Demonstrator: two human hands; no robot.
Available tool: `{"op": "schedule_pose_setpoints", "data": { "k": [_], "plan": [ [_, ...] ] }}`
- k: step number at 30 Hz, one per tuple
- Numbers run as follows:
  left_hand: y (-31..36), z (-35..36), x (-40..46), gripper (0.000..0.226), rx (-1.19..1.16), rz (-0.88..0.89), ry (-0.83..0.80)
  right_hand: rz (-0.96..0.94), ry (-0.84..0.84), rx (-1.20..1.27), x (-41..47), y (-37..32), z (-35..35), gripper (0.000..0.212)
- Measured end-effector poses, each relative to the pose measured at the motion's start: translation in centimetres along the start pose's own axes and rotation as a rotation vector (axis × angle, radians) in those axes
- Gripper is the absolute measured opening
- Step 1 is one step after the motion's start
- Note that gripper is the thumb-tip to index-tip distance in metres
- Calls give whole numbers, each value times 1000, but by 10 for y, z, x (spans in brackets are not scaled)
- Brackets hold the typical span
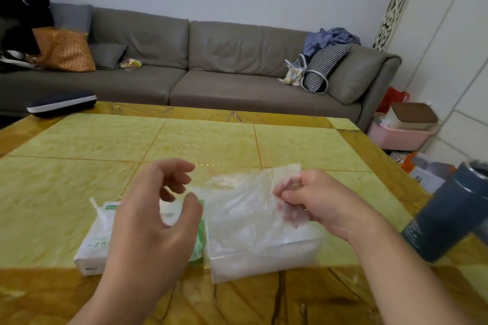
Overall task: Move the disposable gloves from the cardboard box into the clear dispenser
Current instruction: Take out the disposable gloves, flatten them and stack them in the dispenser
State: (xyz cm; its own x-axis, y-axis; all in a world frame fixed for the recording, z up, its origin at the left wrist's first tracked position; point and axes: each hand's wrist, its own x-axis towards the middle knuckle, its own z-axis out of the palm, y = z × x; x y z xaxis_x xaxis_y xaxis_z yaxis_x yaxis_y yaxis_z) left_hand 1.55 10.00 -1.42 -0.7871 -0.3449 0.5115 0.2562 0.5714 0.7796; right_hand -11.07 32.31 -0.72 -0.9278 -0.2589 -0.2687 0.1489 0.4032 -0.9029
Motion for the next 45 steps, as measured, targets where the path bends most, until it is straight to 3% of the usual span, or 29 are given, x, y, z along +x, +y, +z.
{"op": "schedule_pose_setpoints", "data": {
  "k": [2, 4, 9, 13, 25, 31, 36, 39, 45],
  "plan": [
    [10, 4, 6, 27, 165, 226, -60, 2, -53, -76, 1, 1, -1, 20],
    [14, 21, 14, 25, 229, 288, -239, 4, -74, -151, 3, 1, 0, 22],
    [-14, 77, 30, 26, 484, 42, -715, 58, -87, -297, 1, 1, 2, 30],
    [-36, 93, 33, 27, 527, -19, -909, 79, -52, -439, 2, 4, 5, 33],
    [-26, 115, 54, 65, 724, -56, -1153, -16, 169, -803, 5, 4, 1, 21],
    [-31, 119, 48, 61, 775, -1, -1198, 2, 189, -923, -2, -1, -2, 32],
    [-26, 120, 45, 45, 858, 99, -1174, -178, 324, -907, -16, -20, 10, 17],
    [-18, 121, 40, 12, 905, 121, -1149, -181, 224, -652, -13, -20, 31, 15],
    [-18, 117, 40, 13, 871, 72, -1137, 40, 6, -615, 4, -6, 40, 16]
  ]
}}
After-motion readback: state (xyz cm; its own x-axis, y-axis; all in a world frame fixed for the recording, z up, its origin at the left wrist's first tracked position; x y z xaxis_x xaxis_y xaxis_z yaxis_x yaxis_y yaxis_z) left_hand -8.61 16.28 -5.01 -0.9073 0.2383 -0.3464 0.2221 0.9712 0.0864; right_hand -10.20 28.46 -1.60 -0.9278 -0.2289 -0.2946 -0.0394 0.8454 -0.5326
